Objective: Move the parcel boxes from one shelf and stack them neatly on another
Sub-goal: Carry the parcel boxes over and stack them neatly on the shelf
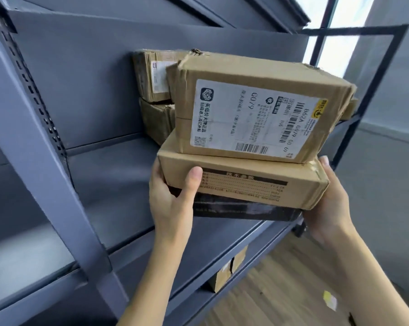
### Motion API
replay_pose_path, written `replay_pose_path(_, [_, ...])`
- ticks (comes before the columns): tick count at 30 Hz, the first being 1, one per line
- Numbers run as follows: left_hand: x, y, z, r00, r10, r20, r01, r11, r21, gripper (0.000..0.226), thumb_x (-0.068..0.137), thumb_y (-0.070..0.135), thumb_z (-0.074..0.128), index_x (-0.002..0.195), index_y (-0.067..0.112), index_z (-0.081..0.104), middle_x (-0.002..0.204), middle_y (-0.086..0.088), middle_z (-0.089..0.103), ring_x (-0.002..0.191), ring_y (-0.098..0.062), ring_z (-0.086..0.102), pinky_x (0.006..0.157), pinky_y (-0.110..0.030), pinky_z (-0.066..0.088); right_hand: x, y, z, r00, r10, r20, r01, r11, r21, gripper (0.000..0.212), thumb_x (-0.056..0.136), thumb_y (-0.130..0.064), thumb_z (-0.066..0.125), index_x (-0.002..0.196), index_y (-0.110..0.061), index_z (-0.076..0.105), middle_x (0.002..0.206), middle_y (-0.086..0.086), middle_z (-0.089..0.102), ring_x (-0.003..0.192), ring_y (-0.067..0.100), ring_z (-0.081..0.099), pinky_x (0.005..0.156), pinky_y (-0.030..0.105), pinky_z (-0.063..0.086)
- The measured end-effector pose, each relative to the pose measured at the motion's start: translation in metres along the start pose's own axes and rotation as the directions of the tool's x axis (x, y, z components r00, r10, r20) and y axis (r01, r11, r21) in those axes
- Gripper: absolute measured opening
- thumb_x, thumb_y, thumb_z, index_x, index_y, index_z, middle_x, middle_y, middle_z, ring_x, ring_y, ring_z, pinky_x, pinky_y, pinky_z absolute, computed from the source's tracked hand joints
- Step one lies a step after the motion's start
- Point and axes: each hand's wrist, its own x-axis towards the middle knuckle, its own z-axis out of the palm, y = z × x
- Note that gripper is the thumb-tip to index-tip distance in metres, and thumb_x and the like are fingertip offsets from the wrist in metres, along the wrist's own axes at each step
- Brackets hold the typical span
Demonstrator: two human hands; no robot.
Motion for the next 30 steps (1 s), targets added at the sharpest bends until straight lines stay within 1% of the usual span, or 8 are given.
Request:
replay_pose_path(2, [-0.006,0.001,0.004,0.999,-0.038,0.031,0.039,0.999,-0.026,0.079,0.062,0.065,0.062,0.130,0.029,0.047,0.127,0.006,0.057,0.115,-0.004,0.054,0.095,-0.021,0.044,-0.016,-0.007,-0.001,0.999,0.012,-0.039,-0.012,1.000,-0.006,0.060,0.099,-0.046,0.020,0.076,-0.046,0.075,0.096,-0.014,0.073,0.094,0.003,0.067,0.083,0.020,0.054])
replay_pose_path(7, [-0.039,0.017,0.001,0.995,-0.061,0.075,0.066,0.996,-0.065,0.060,0.063,0.063,0.060,0.115,0.034,0.053,0.119,0.002,0.061,0.105,-0.005,0.059,0.081,-0.013,0.044,-0.058,-0.014,-0.007,0.995,-0.032,-0.097,0.030,0.999,-0.020,0.061,0.101,-0.043,0.019,0.078,-0.043,0.076,0.099,-0.013,0.073,0.098,0.003,0.066,0.087,0.021,0.052])
replay_pose_path(10, [-0.064,0.030,-0.008,0.994,-0.081,0.070,0.084,0.996,-0.042,0.054,0.060,0.067,0.059,0.107,0.042,0.052,0.117,0.003,0.061,0.104,-0.006,0.059,0.080,-0.014,0.044,-0.085,-0.020,-0.007,0.997,-0.039,-0.069,0.040,0.999,0.005,0.063,0.102,-0.041,0.018,0.076,-0.043,0.076,0.096,-0.014,0.073,0.095,0.001,0.067,0.085,0.019,0.052])
replay_pose_path(13, [-0.094,0.050,-0.023,0.994,-0.100,0.051,0.100,0.995,0.006,0.054,0.059,0.068,0.058,0.107,0.045,0.049,0.119,0.006,0.059,0.102,0.004,0.057,0.076,-0.005,0.042,-0.116,-0.023,-0.006,0.999,0.004,-0.033,-0.002,0.999,0.042,0.062,0.101,-0.042,0.018,0.078,-0.045,0.076,0.097,-0.015,0.073,0.095,0.001,0.067,0.083,0.018,0.053])
replay_pose_path(20, [-0.188,0.087,-0.090,0.980,-0.147,-0.136,0.171,0.967,0.189,0.055,0.056,0.068,0.058,0.105,0.042,0.051,0.118,0.006,0.060,0.099,0.009,0.055,0.075,-0.001,0.040,-0.196,0.004,0.012,0.978,0.191,0.082,-0.204,0.957,0.208,0.056,0.095,-0.044,0.028,0.067,-0.040,0.076,0.088,-0.014,0.074,0.085,0.000,0.069,0.071,0.016,0.055])
replay_pose_path(23, [-0.215,0.110,-0.125,0.960,-0.137,-0.243,0.197,0.950,0.243,0.050,0.056,0.068,0.058,0.100,0.046,0.050,0.116,0.009,0.059,0.096,0.014,0.054,0.073,0.001,0.038,-0.219,0.014,0.035,0.952,0.255,0.168,-0.282,0.944,0.172,0.046,0.084,-0.051,0.034,0.071,-0.040,0.077,0.093,-0.012,0.074,0.094,0.003,0.067,0.079,0.018,0.055])
replay_pose_path(26, [-0.237,0.132,-0.162,0.931,-0.115,-0.346,0.214,0.941,0.262,0.049,0.057,0.068,0.058,0.100,0.046,0.051,0.116,0.009,0.061,0.101,0.008,0.055,0.077,-0.003,0.039,-0.237,0.019,0.064,0.920,0.279,0.276,-0.316,0.943,0.101,0.057,0.094,-0.048,0.026,0.066,-0.043,0.075,0.088,-0.015,0.074,0.088,-0.001,0.067,0.080,0.016,0.053])
replay_pose_path(30, [-0.260,0.156,-0.201,0.900,-0.068,-0.431,0.210,0.933,0.291,0.060,0.058,0.068,0.059,0.112,0.042,0.052,0.120,0.008,0.061,0.108,0.001,0.056,0.082,-0.010,0.041,-0.257,0.022,0.098,0.862,0.302,0.407,-0.357,0.932,0.065,0.043,0.076,-0.055,0.033,0.079,-0.046,0.075,0.100,-0.015,0.072,0.096,0.000,0.066,0.084,0.018,0.052])
